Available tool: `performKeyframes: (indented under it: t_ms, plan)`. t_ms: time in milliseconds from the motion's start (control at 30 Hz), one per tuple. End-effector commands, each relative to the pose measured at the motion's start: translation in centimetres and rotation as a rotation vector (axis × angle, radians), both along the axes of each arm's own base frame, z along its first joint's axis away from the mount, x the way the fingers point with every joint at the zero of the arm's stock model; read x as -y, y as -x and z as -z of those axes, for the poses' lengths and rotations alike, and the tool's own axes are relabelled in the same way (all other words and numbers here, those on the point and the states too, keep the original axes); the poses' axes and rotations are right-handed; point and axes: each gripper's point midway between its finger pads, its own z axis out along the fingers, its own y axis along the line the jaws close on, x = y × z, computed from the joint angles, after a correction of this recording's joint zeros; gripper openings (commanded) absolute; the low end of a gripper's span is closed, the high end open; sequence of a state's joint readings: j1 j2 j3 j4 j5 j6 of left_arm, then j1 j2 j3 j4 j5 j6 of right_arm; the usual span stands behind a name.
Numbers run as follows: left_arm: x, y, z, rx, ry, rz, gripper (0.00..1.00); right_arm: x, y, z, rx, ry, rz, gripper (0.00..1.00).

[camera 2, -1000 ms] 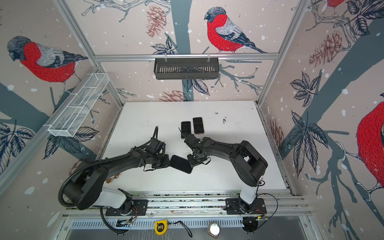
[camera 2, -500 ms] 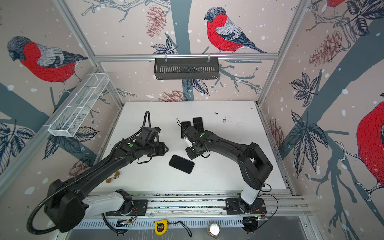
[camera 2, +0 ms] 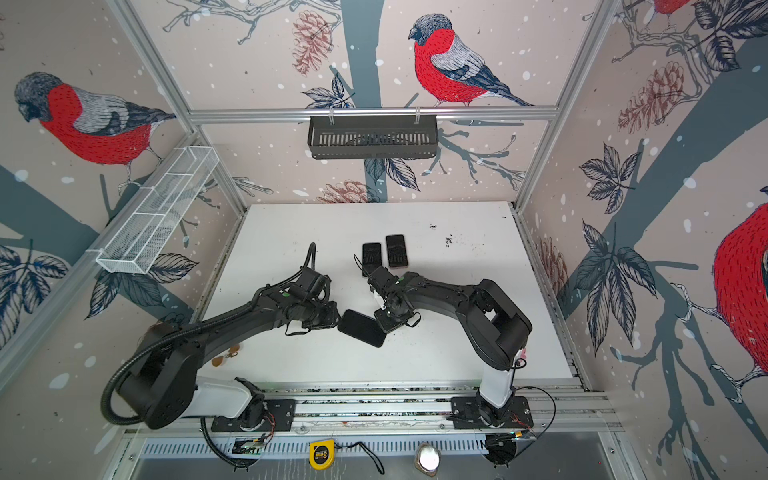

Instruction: Put the phone into the phone case

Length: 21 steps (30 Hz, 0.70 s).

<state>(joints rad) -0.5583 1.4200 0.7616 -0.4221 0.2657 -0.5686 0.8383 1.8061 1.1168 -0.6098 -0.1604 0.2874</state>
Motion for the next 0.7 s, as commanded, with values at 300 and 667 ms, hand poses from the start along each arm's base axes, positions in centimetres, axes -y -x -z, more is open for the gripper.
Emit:
performKeyframes:
  t_ms: [300,667]
  plan:
    - [-0.1,0.8,3.5,-0.066,-0.026,0.034,0.26,1.2,0.6,1.6,-0.028,0.074,0.006,0.17]
    - [0.0,1.1,4.4,-0.085,-0.021,0.039,0.26,2.6,2.6,4.7,-0.089,0.159,-0.029,0.14]
